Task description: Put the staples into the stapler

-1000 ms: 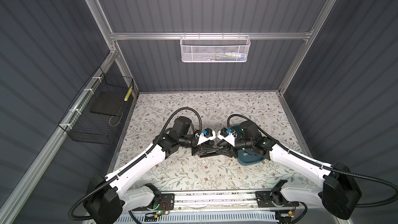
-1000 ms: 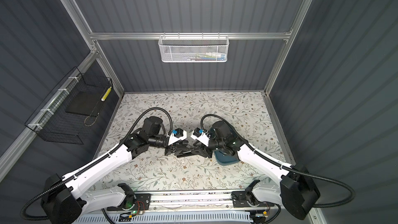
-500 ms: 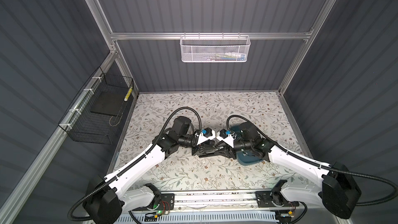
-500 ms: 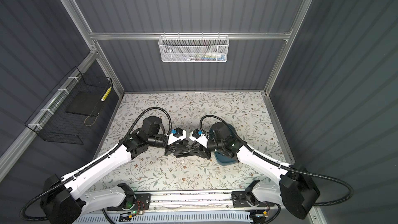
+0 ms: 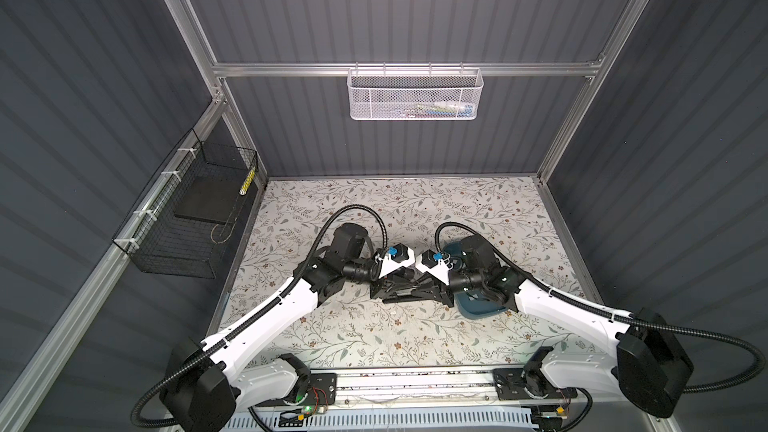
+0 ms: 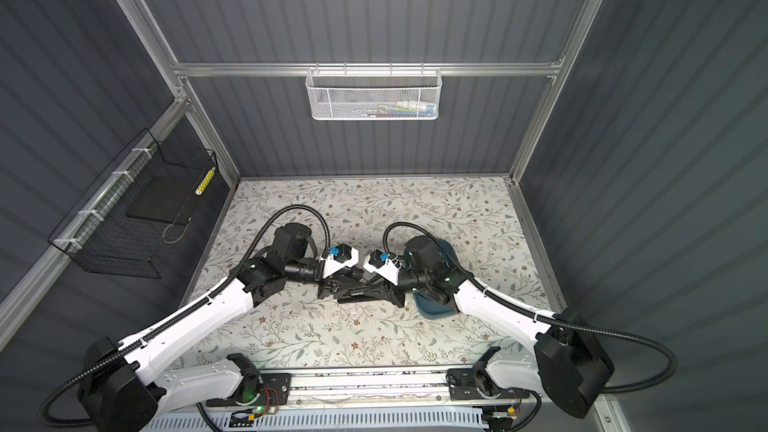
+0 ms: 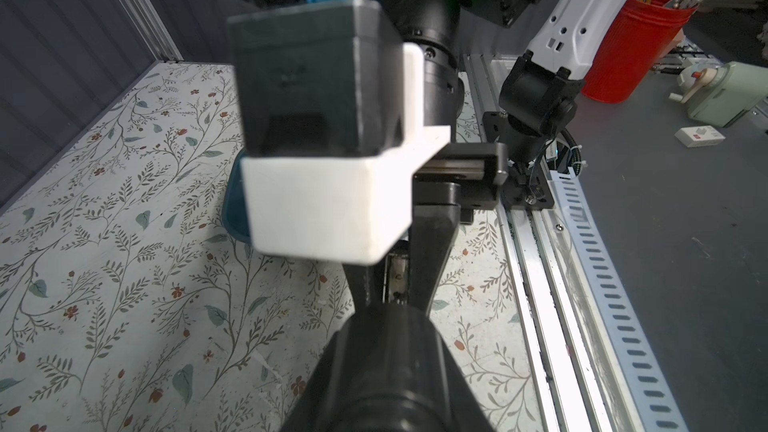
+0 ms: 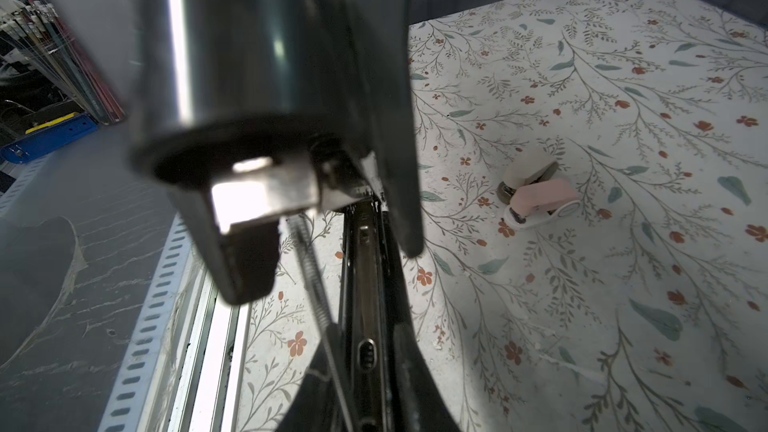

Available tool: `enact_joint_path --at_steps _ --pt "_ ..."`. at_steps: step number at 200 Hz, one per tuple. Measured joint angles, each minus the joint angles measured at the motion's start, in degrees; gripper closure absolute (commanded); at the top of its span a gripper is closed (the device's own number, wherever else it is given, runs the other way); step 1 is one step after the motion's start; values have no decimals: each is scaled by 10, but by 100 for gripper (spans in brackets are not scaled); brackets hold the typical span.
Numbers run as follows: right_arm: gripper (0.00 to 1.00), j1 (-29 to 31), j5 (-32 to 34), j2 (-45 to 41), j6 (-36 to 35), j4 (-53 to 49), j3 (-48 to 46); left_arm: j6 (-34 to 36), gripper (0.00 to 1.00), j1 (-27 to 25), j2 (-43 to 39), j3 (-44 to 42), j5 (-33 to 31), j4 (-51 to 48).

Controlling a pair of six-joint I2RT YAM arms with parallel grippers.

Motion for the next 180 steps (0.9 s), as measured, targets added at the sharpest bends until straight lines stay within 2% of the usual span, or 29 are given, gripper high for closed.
enact_joint_path --at_steps 15,54,76,110,126,146,180 --pt "92 -1 -3 -1 -4 6 0 -12 100 7 0 5 5 -4" --pt "100 -13 -21 -17 -2 43 -7 -44 100 22 -3 48 5 -37" --pt "100 -22 -34 -35 11 83 -25 -45 100 39 -13 82 13 -77" --pt "100 -46 -56 -52 45 145 -47 -52 100 115 -37 104 91 -89" --pt "100 -56 -66 -61 59 170 -60 -81 100 157 -45 103 148 -61" --pt "100 -69 -83 -69 77 201 -71 -127 100 178 -47 93 199 5" --pt "100 -97 -116 -72 107 238 -90 -197 100 191 -48 61 232 113"
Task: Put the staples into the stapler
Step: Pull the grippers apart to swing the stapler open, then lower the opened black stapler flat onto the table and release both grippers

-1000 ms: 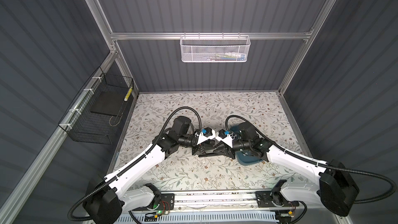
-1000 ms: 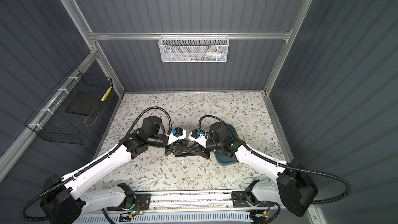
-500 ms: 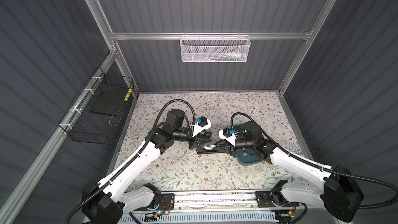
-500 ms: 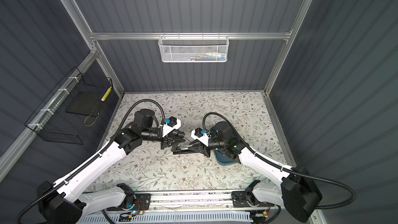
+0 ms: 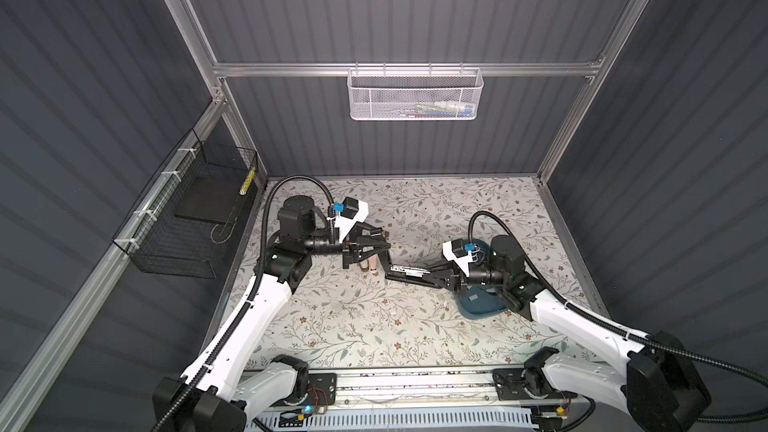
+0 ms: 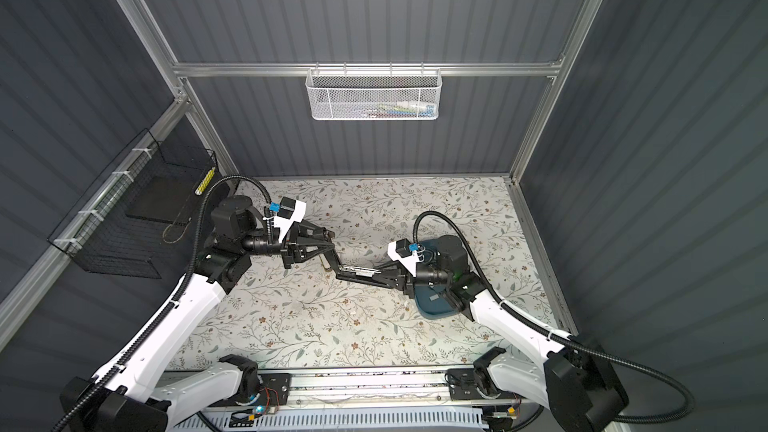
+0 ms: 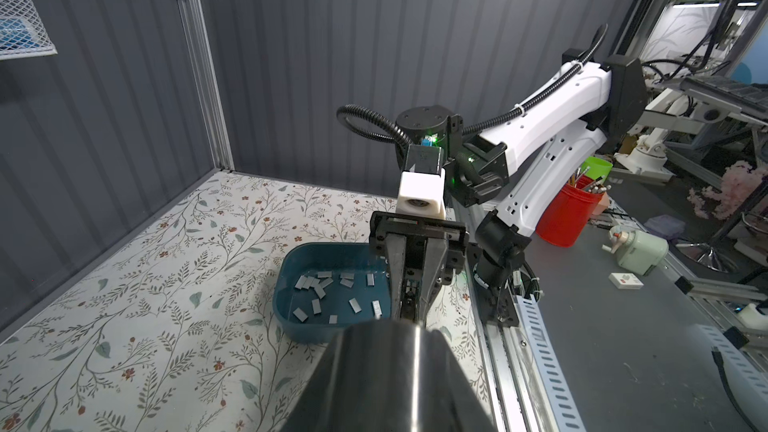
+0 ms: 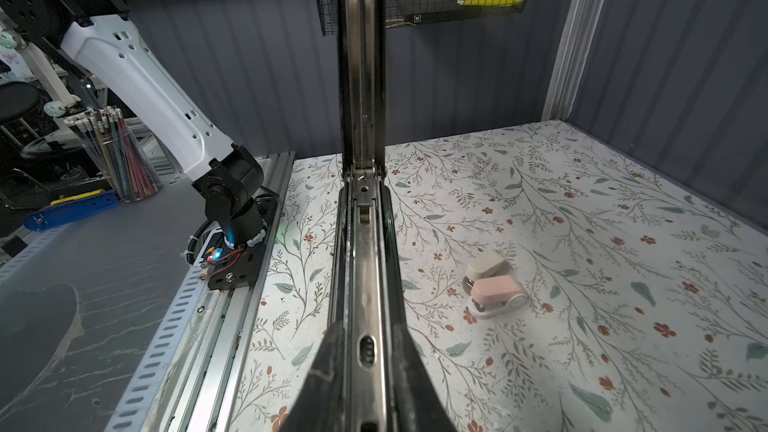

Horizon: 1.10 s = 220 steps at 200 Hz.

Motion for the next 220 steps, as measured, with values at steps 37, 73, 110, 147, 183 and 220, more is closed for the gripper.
enact_joint_path --at_steps 37,73,110,147,183,220 --pt "100 -14 -10 -25 34 59 -37 -49 100 11 -24 -30 7 54" --pt "100 -25 -24 -35 91 150 -68 -138 100 12 -43 -65 6 165" --pt "100 -39 -21 -54 143 225 -111 -196 93 12 -50 -99 -3 231" --pt "100 -55 -24 -65 187 287 -134 -238 72 12 -79 -139 -34 273" --pt "100 -71 -6 -82 221 304 -146 -256 45 19 -86 -163 -103 323" --pt "100 -87 57 -105 235 247 -161 -274 19 35 -105 -165 -226 362"
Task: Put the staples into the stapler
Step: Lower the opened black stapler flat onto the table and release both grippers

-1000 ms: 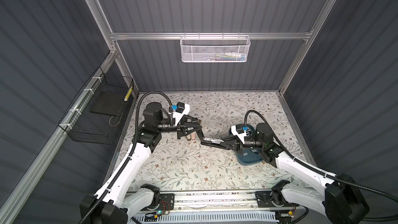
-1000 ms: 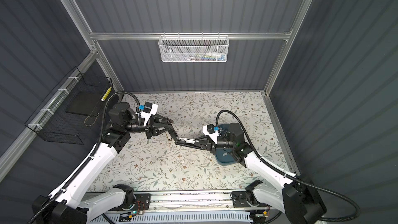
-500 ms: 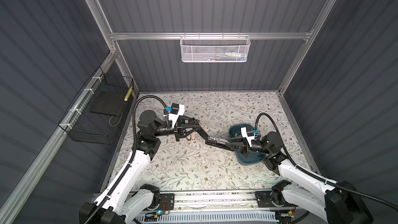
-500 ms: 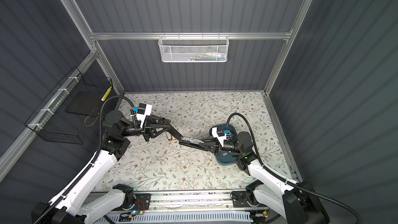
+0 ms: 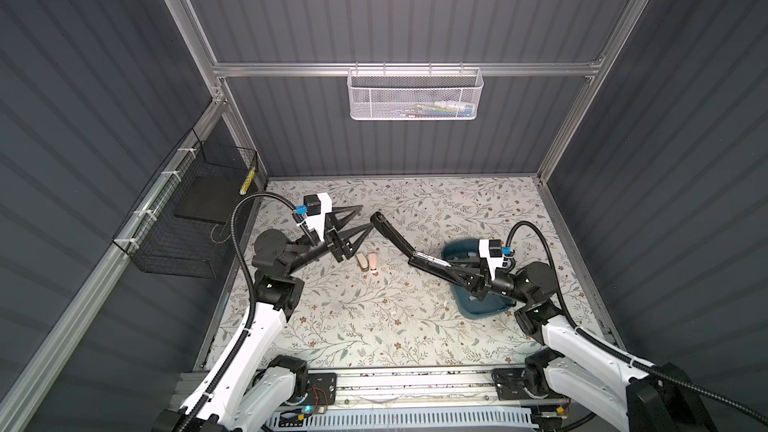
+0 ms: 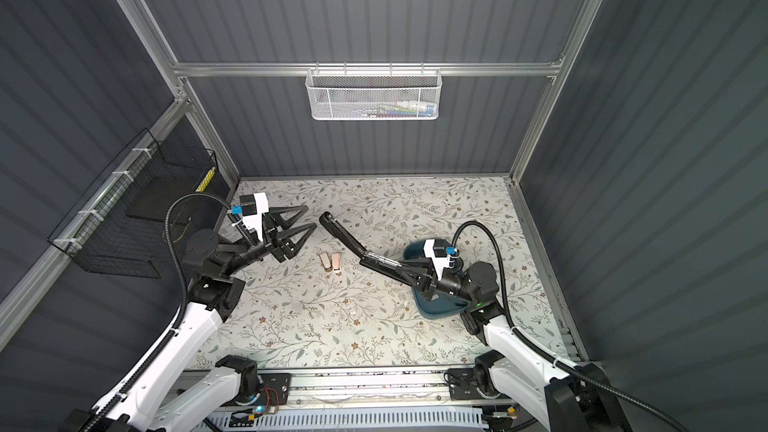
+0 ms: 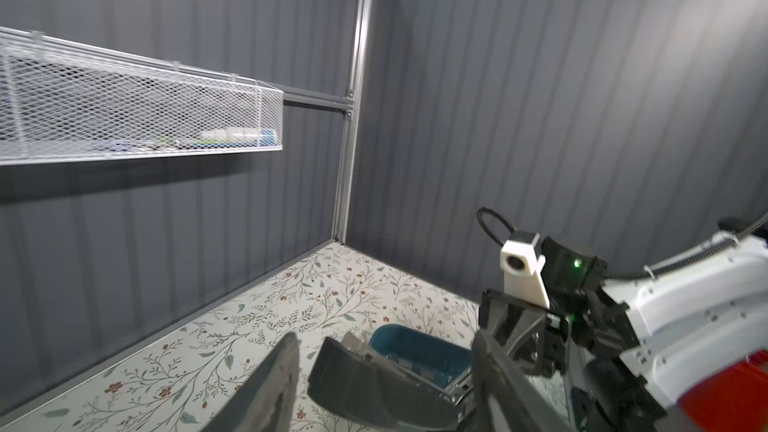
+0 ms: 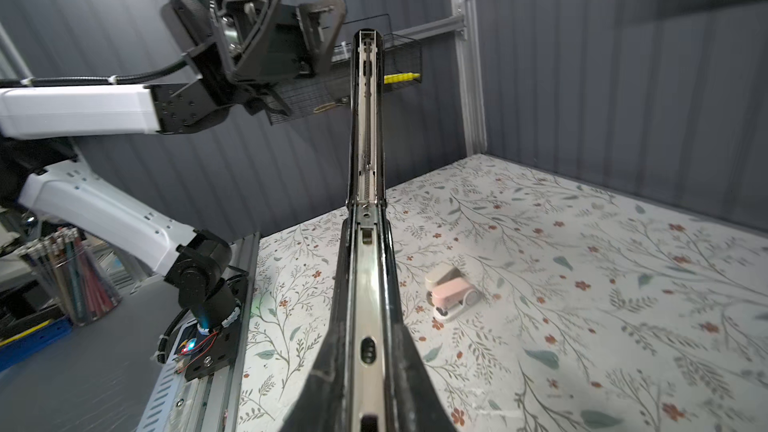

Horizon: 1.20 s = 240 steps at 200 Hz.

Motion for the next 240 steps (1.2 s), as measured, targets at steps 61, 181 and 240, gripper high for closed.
enact_joint_path --at_steps 61,181,240 --pt "100 86 198 -61 -75 -176 14 -71 0 0 -30 0 -209 -93" --pt "100 305 687 288 -134 -148 130 -157 0 0 19 -150 -511 -215" --pt "100 338 773 482 -115 -21 217 -133 0 0 19 -143 -556 -212"
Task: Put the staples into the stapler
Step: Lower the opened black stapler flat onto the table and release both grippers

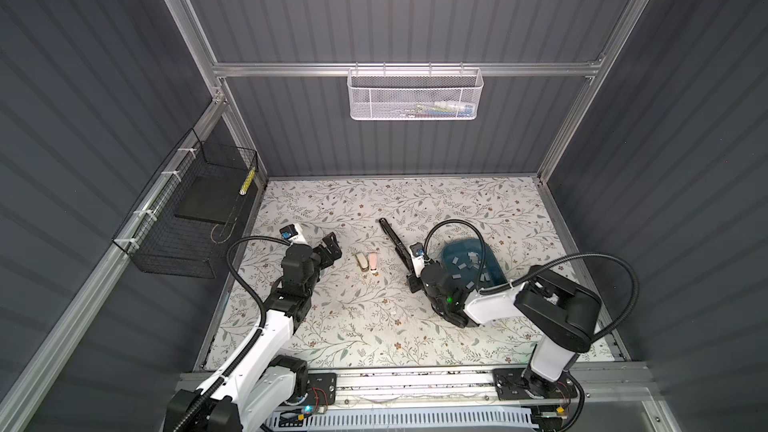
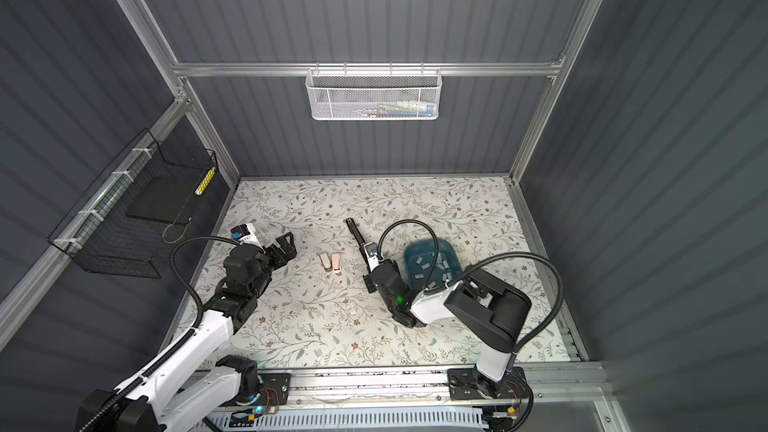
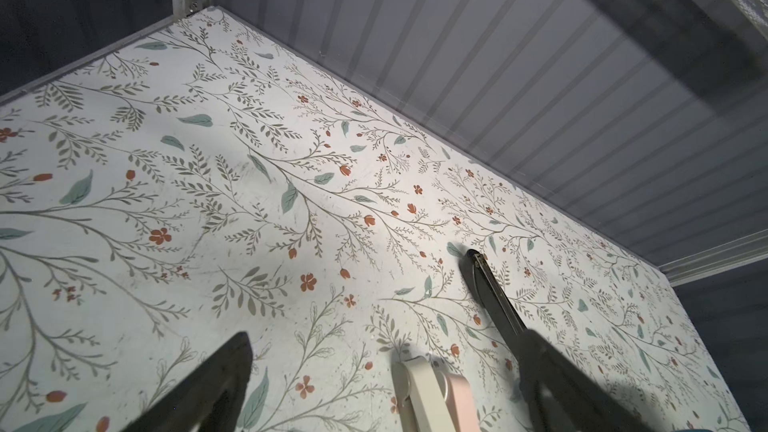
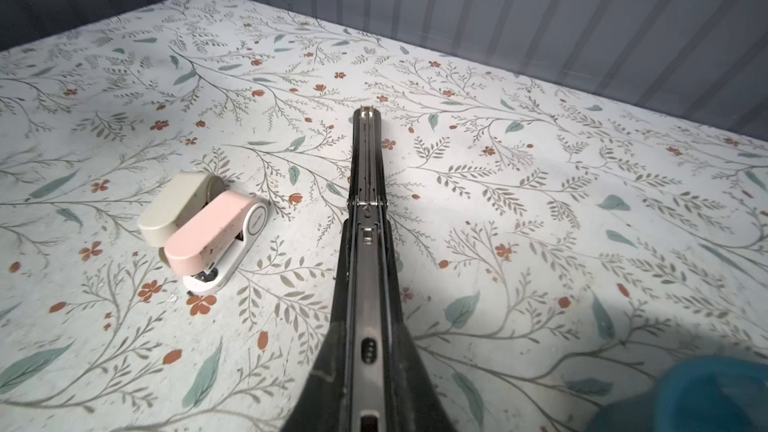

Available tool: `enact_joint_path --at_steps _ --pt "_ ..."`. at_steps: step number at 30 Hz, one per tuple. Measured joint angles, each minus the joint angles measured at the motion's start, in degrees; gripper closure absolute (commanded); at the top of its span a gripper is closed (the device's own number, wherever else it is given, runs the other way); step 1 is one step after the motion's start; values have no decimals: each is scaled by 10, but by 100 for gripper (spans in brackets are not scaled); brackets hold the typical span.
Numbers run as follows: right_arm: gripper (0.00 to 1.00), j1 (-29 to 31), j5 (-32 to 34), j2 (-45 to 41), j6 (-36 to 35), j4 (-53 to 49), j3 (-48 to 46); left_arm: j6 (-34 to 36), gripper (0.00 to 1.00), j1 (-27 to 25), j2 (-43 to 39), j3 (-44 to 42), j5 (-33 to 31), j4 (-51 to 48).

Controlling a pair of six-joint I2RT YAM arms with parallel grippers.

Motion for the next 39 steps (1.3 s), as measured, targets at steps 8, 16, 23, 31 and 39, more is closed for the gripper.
enact_joint_path --at_steps 8,16,23,31,39 --pt "100 17 59 49 17 17 12 6 0 0 0 0 -11 1" --pt "90 21 102 59 66 -2 24 6 0 0 0 0 -22 -1" --pt "50 32 136 63 54 6 26 6 0 0 0 0 -31 -14" --pt "12 55 162 28 -26 37 24 9 0 0 -10 0 -38 -25" --pt "1 83 183 -130 -125 88 -23 22 0 0 -25 0 -42 -29"
